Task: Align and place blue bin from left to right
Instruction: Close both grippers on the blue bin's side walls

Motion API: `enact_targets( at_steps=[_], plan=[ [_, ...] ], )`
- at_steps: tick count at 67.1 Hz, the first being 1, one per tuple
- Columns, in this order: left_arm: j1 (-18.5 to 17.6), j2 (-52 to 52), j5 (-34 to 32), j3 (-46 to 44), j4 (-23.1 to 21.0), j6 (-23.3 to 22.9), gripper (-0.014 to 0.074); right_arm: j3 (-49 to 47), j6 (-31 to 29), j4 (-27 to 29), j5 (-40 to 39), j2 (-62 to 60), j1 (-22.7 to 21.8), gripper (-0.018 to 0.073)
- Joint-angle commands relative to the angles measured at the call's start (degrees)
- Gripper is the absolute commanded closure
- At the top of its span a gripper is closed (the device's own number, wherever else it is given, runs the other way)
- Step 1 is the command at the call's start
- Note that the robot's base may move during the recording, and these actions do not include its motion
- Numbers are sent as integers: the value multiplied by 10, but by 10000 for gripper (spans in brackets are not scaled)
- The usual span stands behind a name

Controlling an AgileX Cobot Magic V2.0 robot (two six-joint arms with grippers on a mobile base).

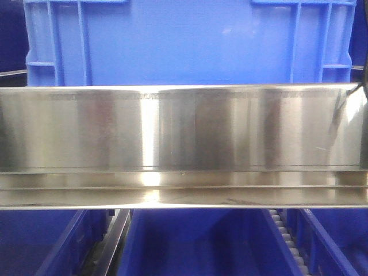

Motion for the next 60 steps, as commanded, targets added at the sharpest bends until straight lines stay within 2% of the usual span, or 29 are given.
enact_targets(
  at_steps=[1,60],
  plan=[
    [-2,0,-2,-5,-1,-4,707,-4,1,-6,0,3,-4,282],
    [-2,1,-3,-5,-1,-4,707,-4,1,-4,20,10,-3,282]
  ],
)
